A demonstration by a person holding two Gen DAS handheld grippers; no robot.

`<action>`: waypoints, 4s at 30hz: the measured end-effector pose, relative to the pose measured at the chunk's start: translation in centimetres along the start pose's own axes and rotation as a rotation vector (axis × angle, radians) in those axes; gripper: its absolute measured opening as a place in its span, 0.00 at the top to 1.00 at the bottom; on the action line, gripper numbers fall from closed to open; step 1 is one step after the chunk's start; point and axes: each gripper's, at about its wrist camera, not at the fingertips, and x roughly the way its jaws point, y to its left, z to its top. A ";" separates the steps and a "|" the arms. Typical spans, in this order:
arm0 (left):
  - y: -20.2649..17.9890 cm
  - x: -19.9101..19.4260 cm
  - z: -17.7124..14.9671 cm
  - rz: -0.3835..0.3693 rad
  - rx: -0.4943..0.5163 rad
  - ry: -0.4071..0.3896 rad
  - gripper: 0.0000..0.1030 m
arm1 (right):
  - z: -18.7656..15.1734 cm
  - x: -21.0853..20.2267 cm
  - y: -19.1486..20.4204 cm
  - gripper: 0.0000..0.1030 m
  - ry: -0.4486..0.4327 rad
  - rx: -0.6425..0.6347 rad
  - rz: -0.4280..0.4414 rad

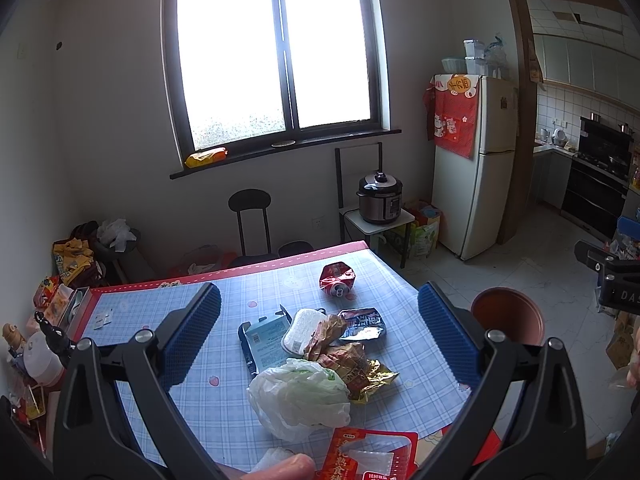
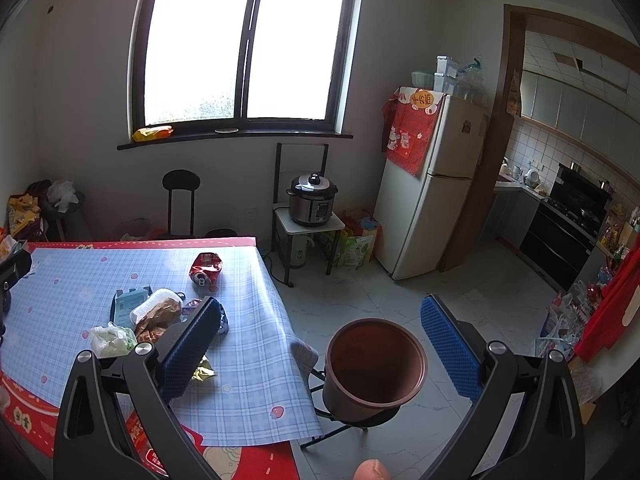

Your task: Collect trash

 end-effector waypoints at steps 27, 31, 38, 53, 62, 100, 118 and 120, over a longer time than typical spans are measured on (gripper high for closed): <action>-0.2 -0.4 0.8 0.002 0.001 -0.004 0.05 | 0.3 -0.3 -0.1 0.04 -0.005 -0.001 -0.002; -0.3 -0.4 0.7 0.001 0.001 -0.005 0.05 | 0.3 -0.3 -0.1 0.04 -0.006 -0.002 -0.001; -0.2 -2.5 3.6 -0.006 0.008 -0.007 0.05 | 0.4 -0.4 0.0 0.04 -0.006 0.001 -0.004; 0.0 -0.8 2.4 -0.032 -0.009 0.010 0.05 | 0.2 -0.1 -1.0 0.04 0.005 0.026 0.014; 4.0 1.2 -0.9 -0.055 -0.068 0.035 0.05 | -2.8 3.0 -0.5 0.05 0.010 0.152 0.202; 15.0 9.9 -22.6 -0.015 -0.158 0.431 0.07 | -25.3 17.0 14.6 0.35 0.815 0.191 0.491; 15.0 11.9 -24.3 -0.072 -0.200 0.511 0.14 | -26.7 19.0 17.0 0.63 0.943 0.186 0.468; 14.8 11.8 -24.5 -0.073 -0.202 0.516 0.14 | -26.7 19.1 17.3 0.69 0.953 0.172 0.465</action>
